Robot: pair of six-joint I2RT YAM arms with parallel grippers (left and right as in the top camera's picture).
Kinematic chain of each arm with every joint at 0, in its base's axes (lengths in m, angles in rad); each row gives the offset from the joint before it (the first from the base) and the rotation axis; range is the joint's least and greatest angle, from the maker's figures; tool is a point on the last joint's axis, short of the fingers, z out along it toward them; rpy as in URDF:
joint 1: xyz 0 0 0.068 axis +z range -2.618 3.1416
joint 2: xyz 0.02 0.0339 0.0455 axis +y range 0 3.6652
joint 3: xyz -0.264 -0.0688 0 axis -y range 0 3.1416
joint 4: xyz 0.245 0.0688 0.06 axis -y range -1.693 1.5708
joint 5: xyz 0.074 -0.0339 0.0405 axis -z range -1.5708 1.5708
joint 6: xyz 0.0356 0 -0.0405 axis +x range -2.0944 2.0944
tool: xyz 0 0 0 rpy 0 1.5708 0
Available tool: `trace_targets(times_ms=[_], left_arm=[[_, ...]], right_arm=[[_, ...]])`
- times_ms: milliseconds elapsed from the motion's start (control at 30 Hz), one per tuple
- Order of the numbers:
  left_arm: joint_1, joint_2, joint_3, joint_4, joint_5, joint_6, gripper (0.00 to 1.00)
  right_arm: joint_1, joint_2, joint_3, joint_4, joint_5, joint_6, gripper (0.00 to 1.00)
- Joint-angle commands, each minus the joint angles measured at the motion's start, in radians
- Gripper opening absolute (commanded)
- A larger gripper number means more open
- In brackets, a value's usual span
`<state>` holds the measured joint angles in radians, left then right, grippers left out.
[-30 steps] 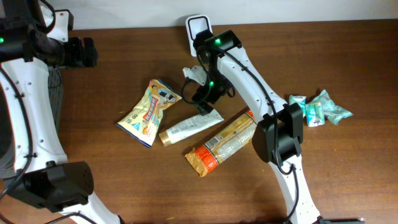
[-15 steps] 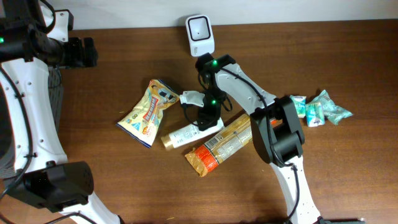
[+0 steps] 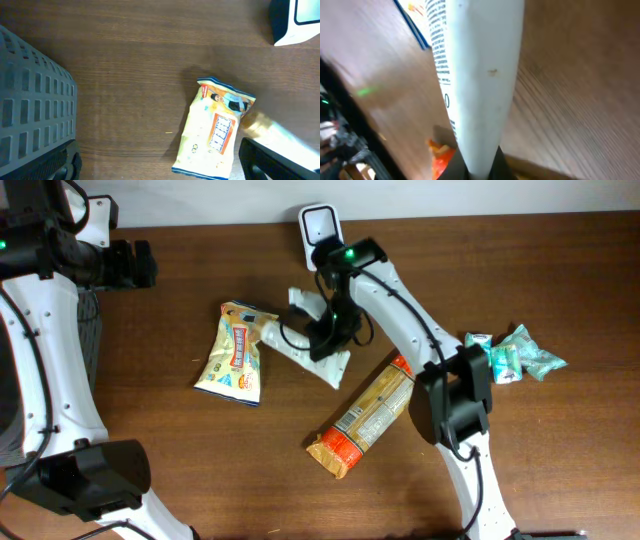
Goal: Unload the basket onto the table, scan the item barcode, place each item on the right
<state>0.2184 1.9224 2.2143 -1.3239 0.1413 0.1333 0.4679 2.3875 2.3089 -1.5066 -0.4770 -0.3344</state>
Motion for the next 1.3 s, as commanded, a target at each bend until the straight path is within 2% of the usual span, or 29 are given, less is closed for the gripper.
trace_targets(times_ms=[0,100,200,300,500,600,667,700,800,900,967,1267], left_arm=[[0.000,-0.004,0.008,0.002,0.000,-0.009,0.99],[0.001,-0.004,0.008,0.002,0.000,-0.009,0.99],[0.000,-0.004,0.008,0.002,0.000,-0.009,0.99],[0.001,-0.004,0.008,0.002,0.000,-0.009,0.99],[0.001,-0.004,0.008,0.002,0.000,-0.009,0.99],[0.000,-0.004,0.008,0.002,-0.001,-0.009,0.99],[0.000,-0.004,0.008,0.002,0.000,-0.009,0.99],[0.000,-0.004,0.008,0.002,0.000,-0.009,0.99],[0.001,-0.004,0.008,0.002,0.000,-0.009,0.99],[0.000,-0.004,0.008,0.002,0.000,-0.009,0.99],[0.000,-0.004,0.008,0.002,0.000,-0.009,0.99],[0.000,-0.004,0.008,0.002,0.000,-0.009,0.99]], right_arm=[[-0.050,-0.198,0.091,-0.031,-0.039,0.154,0.04],[-0.137,-0.238,0.081,-0.087,-0.035,0.286,0.04],[-0.183,-0.237,-0.114,0.004,-0.006,0.362,0.04],[-0.181,-0.237,-0.455,0.282,-0.009,0.446,0.04],[-0.180,-0.237,-0.763,0.627,-0.010,0.502,0.04],[-0.180,-0.236,-0.783,0.637,-0.009,0.500,0.05],[-0.180,-0.236,-0.783,0.663,-0.009,0.500,0.19],[-0.180,-0.236,-0.783,0.682,-0.008,0.500,0.24],[-0.178,-0.221,-0.784,0.702,-0.009,0.501,0.25],[-0.165,-0.189,-0.785,0.703,-0.013,0.501,0.25],[-0.167,-0.189,-0.785,0.705,-0.013,0.501,0.04],[-0.166,-0.189,-0.785,0.707,-0.013,0.500,0.04]])
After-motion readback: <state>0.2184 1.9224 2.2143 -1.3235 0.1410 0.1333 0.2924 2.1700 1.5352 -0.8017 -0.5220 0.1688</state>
